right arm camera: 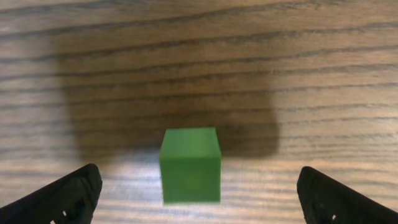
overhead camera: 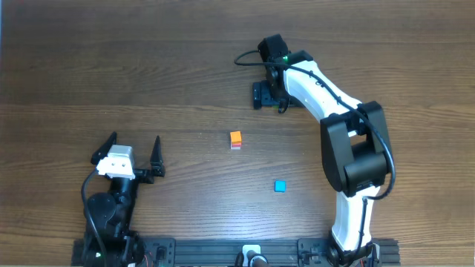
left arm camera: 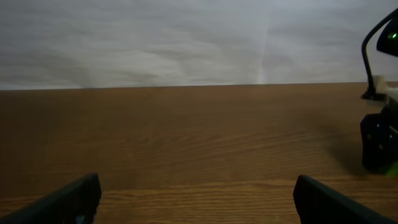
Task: Stack Cubes
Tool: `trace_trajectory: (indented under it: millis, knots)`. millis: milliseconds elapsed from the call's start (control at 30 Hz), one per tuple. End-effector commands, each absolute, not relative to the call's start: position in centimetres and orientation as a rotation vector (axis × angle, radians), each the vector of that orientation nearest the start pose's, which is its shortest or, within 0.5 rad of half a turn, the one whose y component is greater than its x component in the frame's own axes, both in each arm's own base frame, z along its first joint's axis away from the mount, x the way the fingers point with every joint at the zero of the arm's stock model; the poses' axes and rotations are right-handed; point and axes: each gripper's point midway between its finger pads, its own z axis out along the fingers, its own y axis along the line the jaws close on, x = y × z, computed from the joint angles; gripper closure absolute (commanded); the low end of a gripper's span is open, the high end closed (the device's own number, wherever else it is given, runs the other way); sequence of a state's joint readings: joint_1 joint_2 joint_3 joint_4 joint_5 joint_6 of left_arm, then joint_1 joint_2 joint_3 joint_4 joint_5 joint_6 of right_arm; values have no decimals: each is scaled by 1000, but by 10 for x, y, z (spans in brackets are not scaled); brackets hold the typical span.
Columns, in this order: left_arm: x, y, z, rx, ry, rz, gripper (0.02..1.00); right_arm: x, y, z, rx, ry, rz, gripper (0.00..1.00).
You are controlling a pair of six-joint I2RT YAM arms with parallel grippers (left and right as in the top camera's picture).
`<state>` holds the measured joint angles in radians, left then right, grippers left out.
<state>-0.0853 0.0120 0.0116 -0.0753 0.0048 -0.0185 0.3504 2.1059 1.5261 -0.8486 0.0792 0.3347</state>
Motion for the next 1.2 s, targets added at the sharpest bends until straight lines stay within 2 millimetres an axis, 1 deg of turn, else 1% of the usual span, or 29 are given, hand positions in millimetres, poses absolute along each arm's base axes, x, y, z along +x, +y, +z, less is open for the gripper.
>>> trace_trajectory:
  millis: [33, 167, 233, 267, 333, 433, 533, 633, 800, 1000, 1100, 1200]
  knots:
    - [245, -22, 157, 74, 1645, -77, 18, 418, 130, 12, 9, 2954, -57, 115]
    - [245, -22, 157, 74, 1645, -77, 18, 420, 130, 12, 7, 2949, -54, 345]
    - [245, -22, 157, 74, 1645, -77, 20, 419, 131, 12, 6, 2950, -54, 430]
    - [245, -22, 157, 74, 1645, -77, 18, 419, 131, 12, 6, 2950, -54, 514]
    - [245, -22, 157, 74, 1645, -77, 20, 419, 131, 12, 6, 2950, -54, 546]
    - [245, -22, 157, 74, 1645, -76, 20, 419, 131, 12, 6, 2951, -49, 557]
    - [245, -22, 157, 74, 1645, -77, 18, 419, 131, 12, 6, 2950, -49, 590]
    - [245, -22, 157, 74, 1645, -77, 18, 419, 131, 12, 6, 2951, -48, 665]
    - [245, -22, 157, 74, 1645, -77, 18, 418, 134, 11, 4, 2957, -22, 704]
    - [245, -22, 157, 74, 1645, -76, 18, 419, 134, 12, 4, 2956, -21, 807]
    - [245, -22, 157, 74, 1645, -77, 18, 418, 136, 18, 2, 2949, -7, 847]
    - [245, -22, 157, 74, 1645, -76, 20, 416, 138, 35, -6, 2929, 5, 858]
